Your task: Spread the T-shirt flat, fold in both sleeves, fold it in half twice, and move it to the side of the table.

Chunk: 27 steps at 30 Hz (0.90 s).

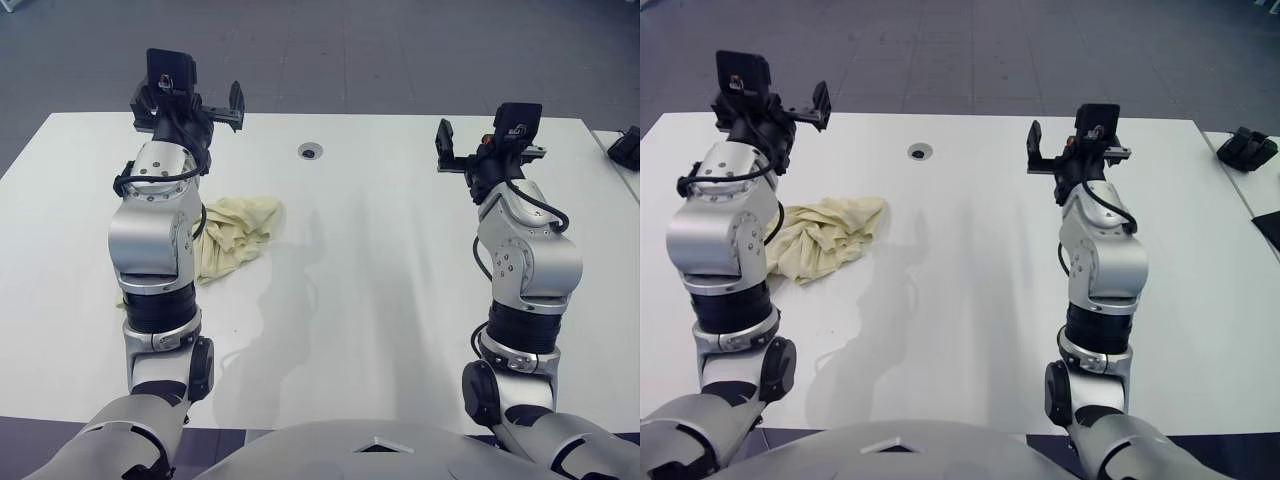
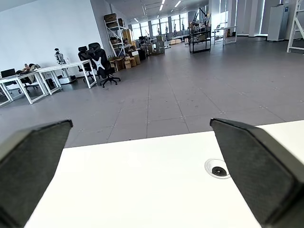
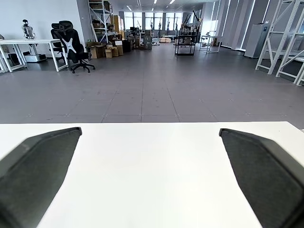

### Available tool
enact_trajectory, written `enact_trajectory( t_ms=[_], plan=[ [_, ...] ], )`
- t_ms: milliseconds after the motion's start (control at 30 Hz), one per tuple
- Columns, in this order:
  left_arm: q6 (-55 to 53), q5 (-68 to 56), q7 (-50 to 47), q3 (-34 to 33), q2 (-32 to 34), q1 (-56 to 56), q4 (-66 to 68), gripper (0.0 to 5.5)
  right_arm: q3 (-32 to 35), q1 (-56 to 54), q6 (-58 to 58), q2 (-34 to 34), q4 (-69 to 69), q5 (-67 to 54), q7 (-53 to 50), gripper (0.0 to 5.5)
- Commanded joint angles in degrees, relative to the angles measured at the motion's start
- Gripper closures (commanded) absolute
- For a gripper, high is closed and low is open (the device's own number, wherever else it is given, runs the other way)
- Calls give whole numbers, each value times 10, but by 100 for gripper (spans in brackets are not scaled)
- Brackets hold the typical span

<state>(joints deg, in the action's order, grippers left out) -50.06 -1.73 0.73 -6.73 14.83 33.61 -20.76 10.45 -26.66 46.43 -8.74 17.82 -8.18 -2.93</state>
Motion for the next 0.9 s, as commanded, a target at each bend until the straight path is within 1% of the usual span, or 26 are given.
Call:
enact_trajectory(
  t_ms=[33, 900],
  plan=[
    [6, 3, 4, 4, 4, 12, 14, 10, 0, -3, 0, 1, 10, 2, -4, 12],
    [13, 9, 8, 0, 10, 13, 22, 10, 4, -14, -4, -6, 3, 4, 0, 12]
  ],
)
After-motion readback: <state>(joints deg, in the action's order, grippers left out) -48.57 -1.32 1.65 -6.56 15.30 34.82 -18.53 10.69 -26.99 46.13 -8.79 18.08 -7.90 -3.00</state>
